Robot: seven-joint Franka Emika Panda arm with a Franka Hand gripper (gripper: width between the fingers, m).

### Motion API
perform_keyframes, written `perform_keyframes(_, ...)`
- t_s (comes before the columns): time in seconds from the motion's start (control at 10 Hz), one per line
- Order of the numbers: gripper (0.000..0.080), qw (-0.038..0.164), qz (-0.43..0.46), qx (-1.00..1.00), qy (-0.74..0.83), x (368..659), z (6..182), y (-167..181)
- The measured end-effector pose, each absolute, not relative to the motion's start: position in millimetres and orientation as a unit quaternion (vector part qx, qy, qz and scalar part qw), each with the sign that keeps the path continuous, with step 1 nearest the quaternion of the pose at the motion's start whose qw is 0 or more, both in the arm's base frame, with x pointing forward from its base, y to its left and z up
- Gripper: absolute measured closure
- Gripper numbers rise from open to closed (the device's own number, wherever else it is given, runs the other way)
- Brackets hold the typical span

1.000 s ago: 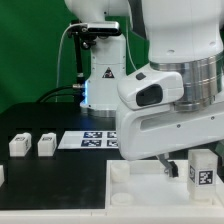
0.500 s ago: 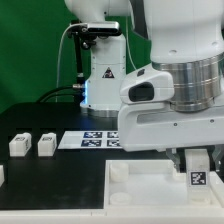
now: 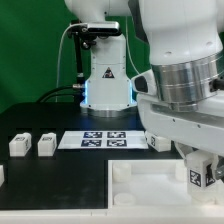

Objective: Assemble one leg

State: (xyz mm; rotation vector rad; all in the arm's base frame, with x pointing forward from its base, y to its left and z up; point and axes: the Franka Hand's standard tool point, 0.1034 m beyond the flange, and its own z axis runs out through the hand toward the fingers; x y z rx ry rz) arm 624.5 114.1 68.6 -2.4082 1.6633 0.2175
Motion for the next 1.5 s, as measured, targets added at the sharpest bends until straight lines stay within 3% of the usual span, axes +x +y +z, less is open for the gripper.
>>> perform_keyframes(0.4,0.0509,0.109,0.068,-0.736,0.665,623,67.7,123)
perform_keyframes(0.5,0.0429,0.109,0.068,-0.743,0.657,623,67.3,123)
perform_keyframes(0.6,0.0429,0.112,0.064,-0.770,0.624,623,67.1,122)
perform_keyframes(0.7,0.0248,0.113,0.059,-0.806,0.579,623,67.9,118)
perform_keyframes(0.8,0.0170,0.115,0.055,-0.836,0.534,626,71.1,115)
perform_keyframes(1.3,0.0150,0.114,0.007,-0.958,0.262,629,72.5,113)
perform_keyframes(1.5,0.0150,0.084,-0.029,-0.994,0.056,633,72.8,112)
